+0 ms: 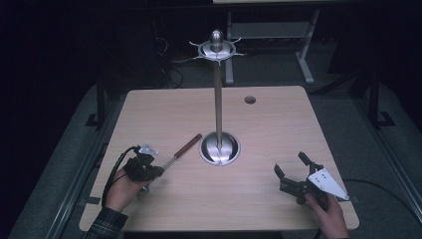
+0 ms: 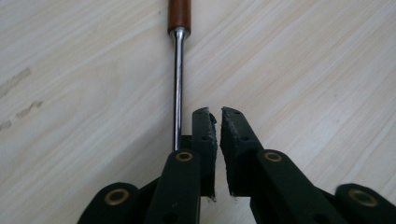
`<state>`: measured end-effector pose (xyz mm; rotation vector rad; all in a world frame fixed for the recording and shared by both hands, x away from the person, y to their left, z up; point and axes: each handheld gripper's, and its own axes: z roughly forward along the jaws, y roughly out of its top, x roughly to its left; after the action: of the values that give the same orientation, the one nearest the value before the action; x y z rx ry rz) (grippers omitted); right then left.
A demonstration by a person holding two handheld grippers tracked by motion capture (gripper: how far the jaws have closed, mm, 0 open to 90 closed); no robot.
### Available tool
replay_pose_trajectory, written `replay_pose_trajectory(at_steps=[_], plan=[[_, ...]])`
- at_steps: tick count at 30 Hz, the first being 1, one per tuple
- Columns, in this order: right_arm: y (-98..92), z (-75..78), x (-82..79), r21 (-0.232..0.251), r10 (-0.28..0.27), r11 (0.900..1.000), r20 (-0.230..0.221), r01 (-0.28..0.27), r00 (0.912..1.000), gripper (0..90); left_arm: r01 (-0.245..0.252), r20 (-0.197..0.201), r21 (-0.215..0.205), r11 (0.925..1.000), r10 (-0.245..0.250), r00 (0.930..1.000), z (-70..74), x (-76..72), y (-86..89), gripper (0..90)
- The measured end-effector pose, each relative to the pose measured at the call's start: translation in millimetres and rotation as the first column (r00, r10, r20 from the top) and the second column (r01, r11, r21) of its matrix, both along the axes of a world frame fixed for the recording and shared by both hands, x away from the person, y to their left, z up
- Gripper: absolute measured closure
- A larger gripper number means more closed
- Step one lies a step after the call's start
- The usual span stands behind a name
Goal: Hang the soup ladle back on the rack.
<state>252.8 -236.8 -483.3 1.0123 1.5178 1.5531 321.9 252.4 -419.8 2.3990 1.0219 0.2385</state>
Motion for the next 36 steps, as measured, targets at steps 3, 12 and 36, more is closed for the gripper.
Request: replay_pose_trajectory(at_steps=[3,12,36], plan=[[0.6,0.0,0.0,-0.001,0.0,1.0,0.0,0.0,1.0,6.0,0.005,-0.013,-0.02,0.9998,-0.006,0.9999,4.3,5.6,-2.7,77.9],[0.5,0.0,0.1,0.0,0.0,1.0,-0.001,0.0,1.0,6.0,0.044,-0.016,-0.038,0.9983,-0.045,0.9989,14.0,21.0,-15.4,63.4],[0.4,0.0,0.2,0.0,-0.001,1.0,0.0,0.001,1.0,6.0,0.073,-0.066,0.04,0.9965,-0.07,0.9954,3.6,88.5,-56.9,62.7]])
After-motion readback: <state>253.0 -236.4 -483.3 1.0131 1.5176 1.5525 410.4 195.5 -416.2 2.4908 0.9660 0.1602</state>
